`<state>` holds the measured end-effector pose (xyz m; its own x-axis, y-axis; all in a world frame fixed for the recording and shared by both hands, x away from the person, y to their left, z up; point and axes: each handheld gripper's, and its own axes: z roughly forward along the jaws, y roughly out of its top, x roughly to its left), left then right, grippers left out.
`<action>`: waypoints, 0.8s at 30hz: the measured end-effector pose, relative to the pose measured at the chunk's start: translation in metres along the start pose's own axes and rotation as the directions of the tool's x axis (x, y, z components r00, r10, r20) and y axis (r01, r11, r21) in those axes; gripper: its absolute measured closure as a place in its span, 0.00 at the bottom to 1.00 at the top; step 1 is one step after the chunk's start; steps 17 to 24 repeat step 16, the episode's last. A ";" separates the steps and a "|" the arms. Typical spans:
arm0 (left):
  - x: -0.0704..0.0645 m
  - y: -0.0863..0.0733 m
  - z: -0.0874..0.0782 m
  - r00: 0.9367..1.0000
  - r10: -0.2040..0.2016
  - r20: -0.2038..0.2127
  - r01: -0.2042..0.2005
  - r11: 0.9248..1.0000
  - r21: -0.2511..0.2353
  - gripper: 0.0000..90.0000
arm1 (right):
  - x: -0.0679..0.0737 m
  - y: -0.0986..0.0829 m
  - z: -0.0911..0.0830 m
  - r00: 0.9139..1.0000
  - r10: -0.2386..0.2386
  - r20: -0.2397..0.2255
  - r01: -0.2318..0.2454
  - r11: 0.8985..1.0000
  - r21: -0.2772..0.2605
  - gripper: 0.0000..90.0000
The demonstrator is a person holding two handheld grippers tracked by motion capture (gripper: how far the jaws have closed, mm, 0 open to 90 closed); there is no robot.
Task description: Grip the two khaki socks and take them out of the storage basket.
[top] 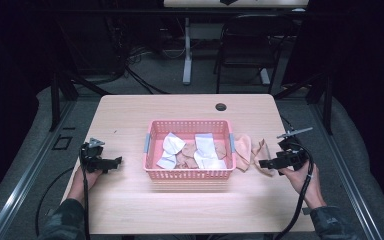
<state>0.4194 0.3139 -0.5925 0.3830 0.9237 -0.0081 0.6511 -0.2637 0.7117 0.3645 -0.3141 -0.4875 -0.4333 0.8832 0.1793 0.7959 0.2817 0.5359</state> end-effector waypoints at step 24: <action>0.001 0.001 0.001 1.000 0.007 0.004 -0.007 1.000 0.000 0.00 | -0.015 -0.027 0.026 0.999 0.036 0.035 -0.040 0.992 0.119 0.15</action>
